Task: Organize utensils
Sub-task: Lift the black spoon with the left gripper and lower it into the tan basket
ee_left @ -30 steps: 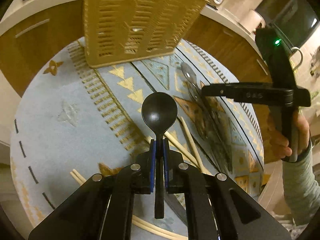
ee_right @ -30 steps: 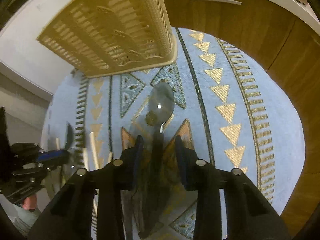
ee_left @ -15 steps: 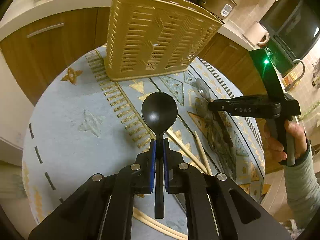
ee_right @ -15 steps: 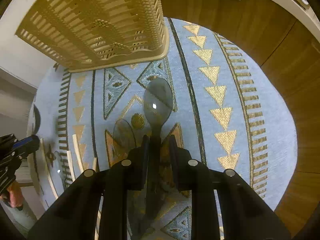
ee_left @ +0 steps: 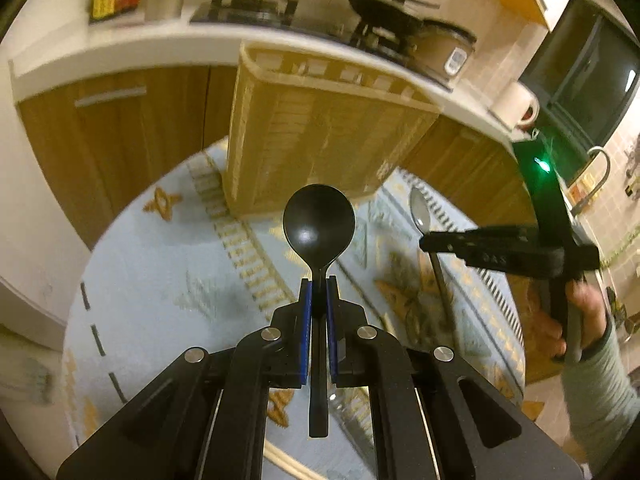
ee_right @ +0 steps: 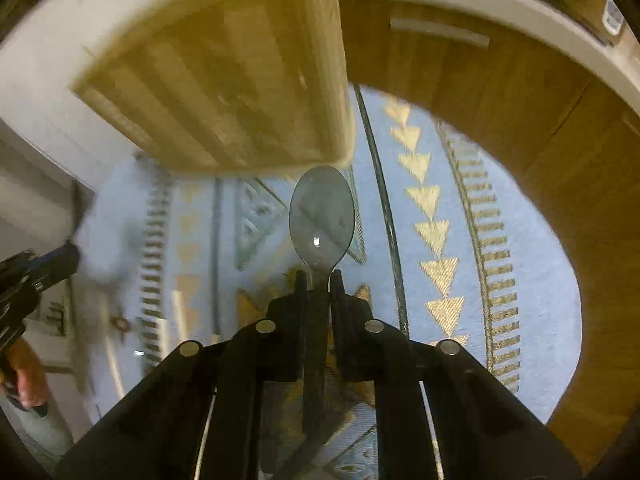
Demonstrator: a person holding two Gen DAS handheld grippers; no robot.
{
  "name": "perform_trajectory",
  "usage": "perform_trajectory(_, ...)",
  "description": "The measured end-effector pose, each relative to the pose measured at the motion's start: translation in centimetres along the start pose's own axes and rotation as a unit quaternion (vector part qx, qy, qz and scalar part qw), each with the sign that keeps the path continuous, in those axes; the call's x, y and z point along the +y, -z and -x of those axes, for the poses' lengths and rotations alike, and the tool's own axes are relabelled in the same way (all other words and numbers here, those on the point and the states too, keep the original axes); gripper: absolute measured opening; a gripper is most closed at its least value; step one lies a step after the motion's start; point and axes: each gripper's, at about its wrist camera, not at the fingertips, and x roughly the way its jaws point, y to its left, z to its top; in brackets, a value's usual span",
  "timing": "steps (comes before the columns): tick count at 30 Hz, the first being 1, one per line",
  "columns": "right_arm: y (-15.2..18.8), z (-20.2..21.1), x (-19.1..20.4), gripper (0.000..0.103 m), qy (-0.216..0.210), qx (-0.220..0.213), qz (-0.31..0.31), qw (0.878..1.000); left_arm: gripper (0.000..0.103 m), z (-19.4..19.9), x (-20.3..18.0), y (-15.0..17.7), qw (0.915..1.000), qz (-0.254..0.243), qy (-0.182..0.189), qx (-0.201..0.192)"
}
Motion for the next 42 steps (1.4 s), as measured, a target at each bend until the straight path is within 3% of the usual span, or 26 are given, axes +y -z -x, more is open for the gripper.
perform_trajectory(6,1.2,5.9,1.8,0.010,-0.058,-0.122,0.030,0.990,0.005,3.5,-1.8,-1.3,0.9952,-0.008,0.012,-0.097)
perform_trajectory(10,0.2,8.8,4.0,0.010,-0.070,-0.197,0.053,0.977,0.005,5.9,-2.9,-3.7,0.9839,-0.014,0.010,-0.178)
perform_trajectory(14,-2.1,12.1,4.9,0.010,-0.071,-0.282,0.050,0.955,0.005,7.1,-3.1,-6.4,0.9664,-0.019,0.013,-0.256)
perform_trajectory(16,-3.5,13.5,4.6,0.010,-0.072,-0.320,0.040,0.944,0.005,7.4,-2.9,-7.2,0.9523,-0.018,0.030,-0.303)
perform_trajectory(19,-5.0,14.1,4.1,0.010,-0.052,-0.375,0.030,0.925,0.005,6.8,-2.4,-8.4,0.9398,-0.014,0.025,-0.341)
perform_trajectory(23,-6.7,13.6,3.6,0.010,-0.016,-0.426,0.008,0.905,0.005,5.4,-1.7,-9.9,0.9309,-0.005,0.012,-0.365)
perform_trajectory(27,-7.6,13.0,2.7,0.010,0.016,-0.456,-0.010,0.890,0.005,3.5,-1.0,-10.8,0.9303,0.003,0.002,-0.367)
perform_trajectory(42,-8.2,6.2,0.9,0.010,0.038,-0.426,-0.023,0.903,0.005,-0.8,1.3,-10.3,0.9358,0.013,-0.034,-0.351)
